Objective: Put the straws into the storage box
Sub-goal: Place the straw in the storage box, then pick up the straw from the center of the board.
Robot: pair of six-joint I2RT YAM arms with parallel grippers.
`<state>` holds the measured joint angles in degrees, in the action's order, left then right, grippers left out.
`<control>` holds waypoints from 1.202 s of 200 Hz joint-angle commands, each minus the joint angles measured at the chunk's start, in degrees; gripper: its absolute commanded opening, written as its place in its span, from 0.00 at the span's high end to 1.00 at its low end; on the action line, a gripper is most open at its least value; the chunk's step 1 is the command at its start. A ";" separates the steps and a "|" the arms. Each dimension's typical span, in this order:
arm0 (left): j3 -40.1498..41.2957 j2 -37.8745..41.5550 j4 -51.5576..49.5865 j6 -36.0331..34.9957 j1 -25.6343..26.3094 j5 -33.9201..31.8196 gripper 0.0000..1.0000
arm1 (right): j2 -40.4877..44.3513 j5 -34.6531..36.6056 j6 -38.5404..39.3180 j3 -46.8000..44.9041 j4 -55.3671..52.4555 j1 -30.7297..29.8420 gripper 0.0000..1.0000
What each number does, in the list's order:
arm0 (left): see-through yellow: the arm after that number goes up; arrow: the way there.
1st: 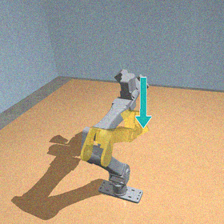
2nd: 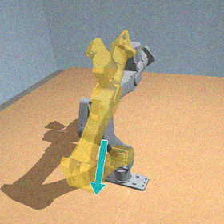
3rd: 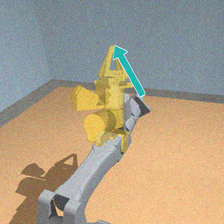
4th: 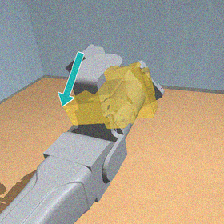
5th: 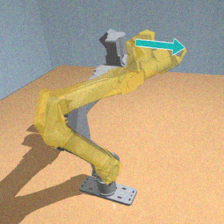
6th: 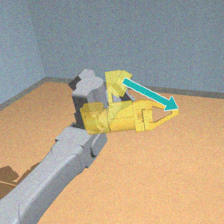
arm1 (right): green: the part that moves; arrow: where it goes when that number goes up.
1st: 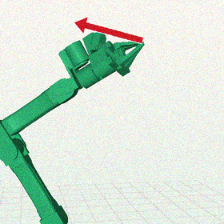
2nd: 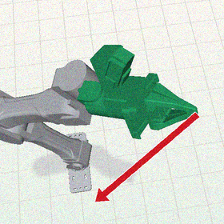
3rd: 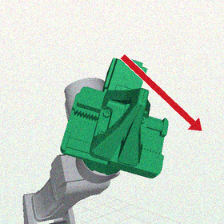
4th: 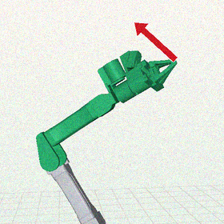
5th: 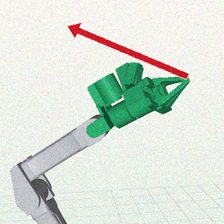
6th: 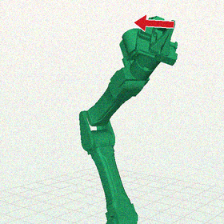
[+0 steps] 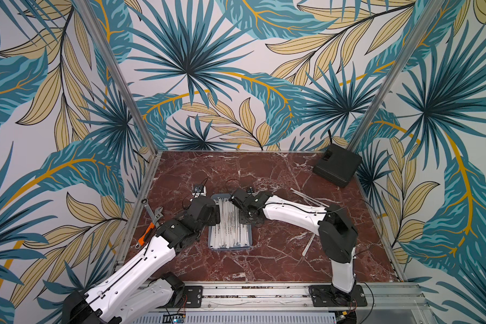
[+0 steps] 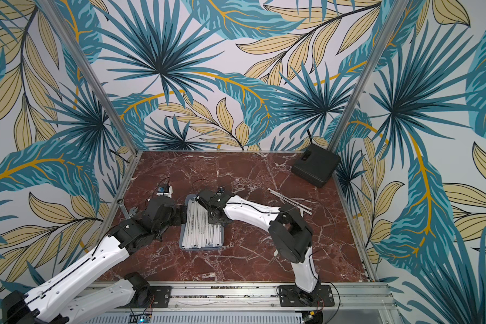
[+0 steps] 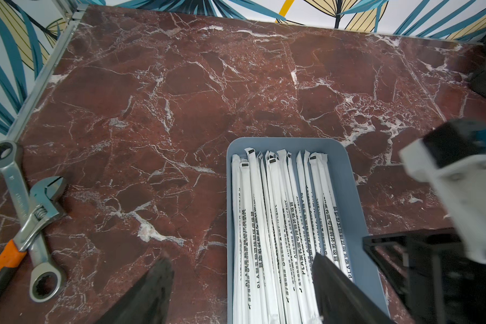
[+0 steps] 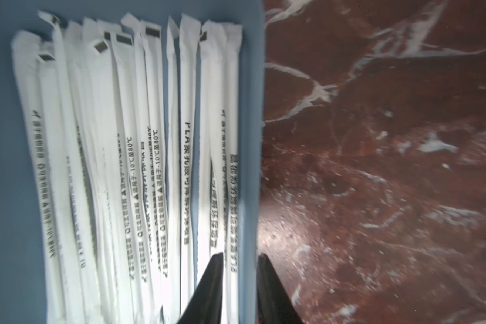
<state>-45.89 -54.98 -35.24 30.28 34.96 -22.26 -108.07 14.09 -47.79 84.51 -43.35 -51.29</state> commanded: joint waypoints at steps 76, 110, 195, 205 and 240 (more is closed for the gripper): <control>-14.57 -27.52 10.01 -4.79 21.63 3.14 0.18 | 27.20 5.07 -5.27 -36.73 -2.05 26.72 0.42; -15.58 -29.70 10.04 -4.29 22.45 3.65 0.18 | 25.88 3.94 -6.86 -40.52 0.83 30.91 0.41; -9.82 -22.51 8.41 -3.12 18.46 -0.58 0.17 | 22.13 1.67 -5.38 -40.27 5.71 31.45 0.82; -9.19 -21.27 7.83 -3.05 17.54 -0.83 0.17 | 21.98 1.48 -4.93 -40.18 5.95 31.42 0.83; -5.75 -16.79 7.27 -3.05 15.08 -1.99 0.17 | 21.50 0.06 -3.96 -40.09 7.17 31.33 0.88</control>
<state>-55.07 -74.67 -26.61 26.63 51.24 -22.55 -85.62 15.16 -52.75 44.05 -37.12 -19.90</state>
